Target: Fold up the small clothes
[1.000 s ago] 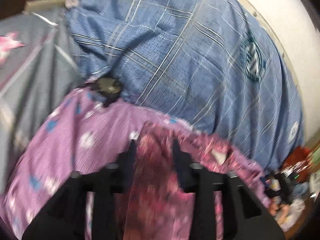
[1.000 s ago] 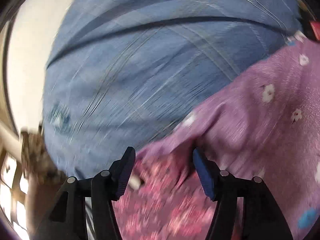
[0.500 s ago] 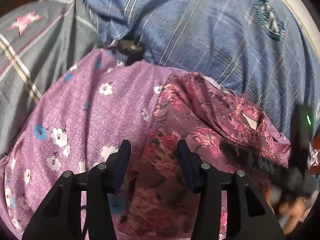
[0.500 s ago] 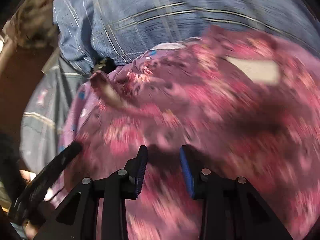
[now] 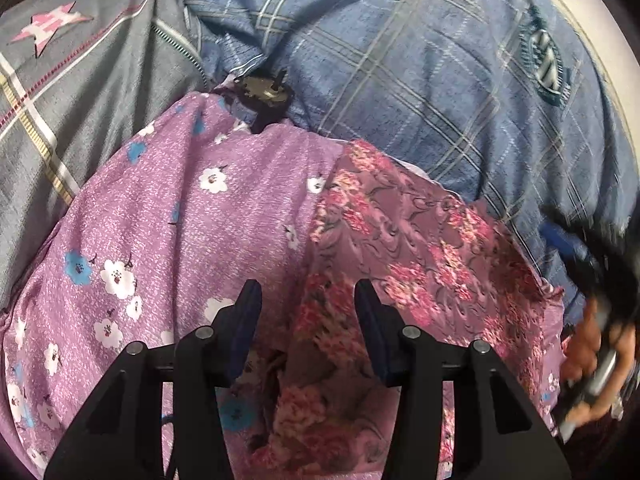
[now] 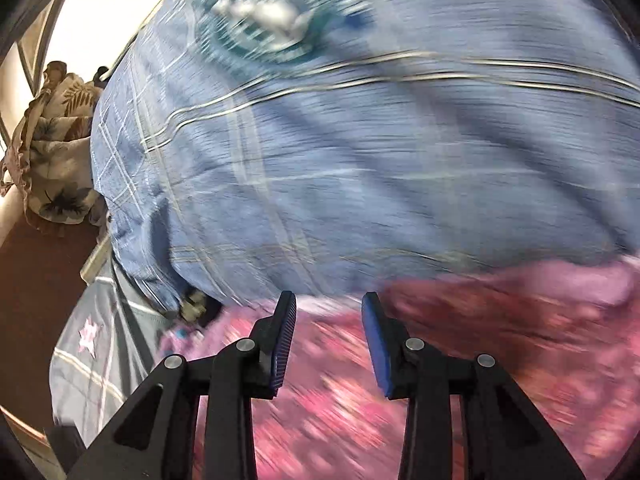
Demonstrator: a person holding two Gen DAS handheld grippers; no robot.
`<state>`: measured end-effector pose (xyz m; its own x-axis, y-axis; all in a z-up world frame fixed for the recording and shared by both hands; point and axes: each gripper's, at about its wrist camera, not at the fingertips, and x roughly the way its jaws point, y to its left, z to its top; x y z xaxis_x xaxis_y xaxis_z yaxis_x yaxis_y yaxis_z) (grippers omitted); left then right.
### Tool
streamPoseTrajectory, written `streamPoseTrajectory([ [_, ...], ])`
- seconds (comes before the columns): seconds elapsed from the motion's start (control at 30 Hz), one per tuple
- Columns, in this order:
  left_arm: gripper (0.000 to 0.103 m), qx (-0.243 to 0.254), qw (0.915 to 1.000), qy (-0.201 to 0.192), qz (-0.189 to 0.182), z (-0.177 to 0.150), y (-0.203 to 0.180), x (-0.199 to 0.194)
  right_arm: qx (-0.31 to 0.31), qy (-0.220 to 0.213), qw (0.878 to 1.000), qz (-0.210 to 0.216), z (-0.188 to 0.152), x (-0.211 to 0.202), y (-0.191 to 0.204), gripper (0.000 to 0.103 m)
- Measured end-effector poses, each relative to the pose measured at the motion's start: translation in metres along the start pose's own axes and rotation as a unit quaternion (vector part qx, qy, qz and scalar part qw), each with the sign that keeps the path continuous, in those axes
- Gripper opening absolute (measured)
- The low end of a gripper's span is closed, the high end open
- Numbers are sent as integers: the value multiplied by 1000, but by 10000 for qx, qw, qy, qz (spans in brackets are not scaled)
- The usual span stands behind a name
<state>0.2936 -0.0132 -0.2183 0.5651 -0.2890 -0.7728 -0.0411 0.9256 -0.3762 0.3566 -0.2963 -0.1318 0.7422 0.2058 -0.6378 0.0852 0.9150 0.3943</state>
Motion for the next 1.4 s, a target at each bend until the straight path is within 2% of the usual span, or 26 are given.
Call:
streamPoseTrajectory([
  [0.1, 47, 259, 9996, -93, 13, -5, -12, -3, 278, -62, 9988, -410, -12, -38, -56, 37],
  [0.17, 47, 390, 9991, -144, 19, -7, -19, -2, 594, 95, 9955, -734, -25, -56, -100, 37],
  [0.23, 47, 571, 9980, -164, 195, -11, -28, 2, 812, 227, 9928, -845, -33, -64, -131, 37],
  [0.37, 49, 651, 9965, -80, 520, -13, -32, 13, 1202, 333, 9894, -749, -34, -49, -161, 36],
  [0.43, 49, 599, 9966, -28, 570, -10, -30, 17, 1302, 440, 9859, -956, -26, -28, -171, 36],
  [0.5, 49, 551, 9967, 24, 598, -7, -29, 21, 1267, 403, 9852, -1084, -10, -6, -171, 34],
  [0.57, 49, 540, 9966, 16, 627, -5, -29, 23, 1373, 93, 9833, -1189, 7, 1, -174, 34],
  [0.67, 49, 494, 9972, -27, 566, 0, -29, 19, 1558, -508, 9811, -1027, 21, -10, -178, 37],
  [0.73, 49, 425, 9977, -75, 528, 3, -26, 14, 1472, -569, 9824, -1002, 18, -21, -175, 37],
  [0.87, 49, 166, 9982, -240, 524, 11, -11, -4, 1166, -247, 9902, -728, -21, -60, -162, 37],
  [0.97, 49, 189, 9973, -364, 614, 10, -2, -16, 843, 28, 9954, -452, -70, -96, -142, 33],
  [1.03, 49, 431, 9954, -382, 770, 5, -2, -18, 607, 101, 9977, -294, -97, -106, -123, 24],
  [1.1, 49, 689, 9929, -213, 943, -1, -1, -11, 444, 178, 9987, -170, -125, -116, -111, 19],
  [1.2, 50, 1220, 9839, 61, 1304, -14, -3, 9, 459, 389, 9973, -415, -158, -101, -104, 16],
  [1.23, 50, 1276, 9825, 55, 1354, -16, -3, 8, 556, 595, 9954, -498, -163, -95, -112, 14],
  [1.27, 50, 1266, 9828, -23, 1347, -18, 0, 1, 640, 572, 9953, -459, -166, -94, -114, 14],
  [1.33, 49, 1134, 9855, -181, 1246, -24, 10, -20, 828, 523, 9943, -416, -161, -109, -113, 23],
  [1.4, 49, 868, 9910, -302, 978, -28, 23, -46, 933, 323, 9951, -104, -159, -131, -109, 27],
])
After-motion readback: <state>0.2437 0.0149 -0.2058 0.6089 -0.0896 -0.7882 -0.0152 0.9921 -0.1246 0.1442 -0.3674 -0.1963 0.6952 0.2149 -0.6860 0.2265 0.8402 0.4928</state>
